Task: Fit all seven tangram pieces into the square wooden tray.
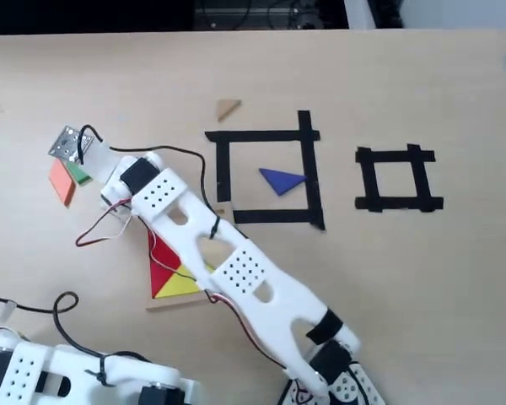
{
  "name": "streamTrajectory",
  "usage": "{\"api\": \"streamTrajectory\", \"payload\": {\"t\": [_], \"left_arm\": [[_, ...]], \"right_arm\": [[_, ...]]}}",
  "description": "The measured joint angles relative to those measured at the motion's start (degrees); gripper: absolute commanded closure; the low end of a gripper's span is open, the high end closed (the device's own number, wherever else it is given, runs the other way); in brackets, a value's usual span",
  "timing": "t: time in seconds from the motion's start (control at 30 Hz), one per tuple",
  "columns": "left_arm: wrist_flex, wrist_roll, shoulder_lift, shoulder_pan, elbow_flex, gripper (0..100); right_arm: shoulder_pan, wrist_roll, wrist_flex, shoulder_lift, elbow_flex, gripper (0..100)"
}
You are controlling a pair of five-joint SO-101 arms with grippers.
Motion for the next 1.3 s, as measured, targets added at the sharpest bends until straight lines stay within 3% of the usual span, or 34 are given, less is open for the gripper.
{"api": "streamTrajectory", "payload": {"t": [0.1, 0.6, 0.77, 1.07, 1.3], "left_arm": [[0.0, 0.0, 0.0, 0.0, 0.0, 86], [0.0, 0.0, 0.0, 0.0, 0.0, 86], [0.0, 0.0, 0.0, 0.0, 0.0, 86], [0.0, 0.0, 0.0, 0.0, 0.0, 86], [0.0, 0.0, 0.0, 1.2, 0.0, 86]], "right_arm": [[0.0, 0.0, 0.0, 0.0, 0.0, 83.4], [0.0, 4.7, 2.2, -0.1, 0.0, 83.8], [0.0, 7.7, 5.1, -0.6, 0.0, 92.0], [0.4, 11.5, 9.1, -1.2, -0.1, 92.4], [4.6, 12.0, 10.6, -1.3, -0.1, 92.4]]}}
